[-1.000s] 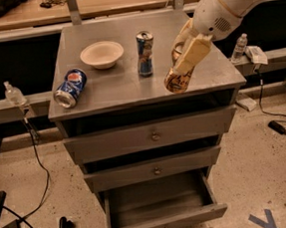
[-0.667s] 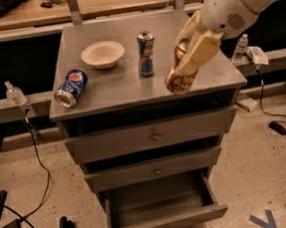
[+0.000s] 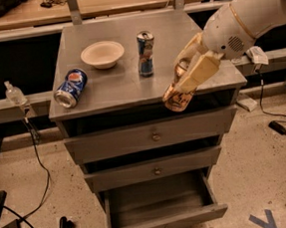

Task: Place orange can into bottom drawer

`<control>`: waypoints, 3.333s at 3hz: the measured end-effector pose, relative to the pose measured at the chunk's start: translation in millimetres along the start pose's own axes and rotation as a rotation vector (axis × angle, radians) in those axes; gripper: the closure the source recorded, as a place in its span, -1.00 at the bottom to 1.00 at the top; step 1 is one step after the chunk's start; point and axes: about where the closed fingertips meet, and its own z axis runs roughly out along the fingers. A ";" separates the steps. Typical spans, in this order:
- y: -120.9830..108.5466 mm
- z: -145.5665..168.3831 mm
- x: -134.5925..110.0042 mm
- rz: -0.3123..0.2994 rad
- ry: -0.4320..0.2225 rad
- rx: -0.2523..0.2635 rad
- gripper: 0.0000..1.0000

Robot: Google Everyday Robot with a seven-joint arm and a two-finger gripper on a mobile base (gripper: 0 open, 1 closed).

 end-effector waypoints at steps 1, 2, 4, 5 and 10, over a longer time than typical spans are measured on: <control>24.5 22.2 3.7 0.034 -0.181 -0.036 1.00; 67.5 75.1 25.3 0.162 -0.475 -0.060 1.00; 149.4 147.8 83.7 0.346 -0.513 -0.221 1.00; 138.0 150.5 105.2 0.404 -0.552 -0.208 1.00; 128.8 263.9 335.1 0.841 -0.576 -0.212 1.00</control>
Offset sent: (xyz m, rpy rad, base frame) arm -0.1587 0.0458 -0.2749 0.7669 0.4404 -0.1097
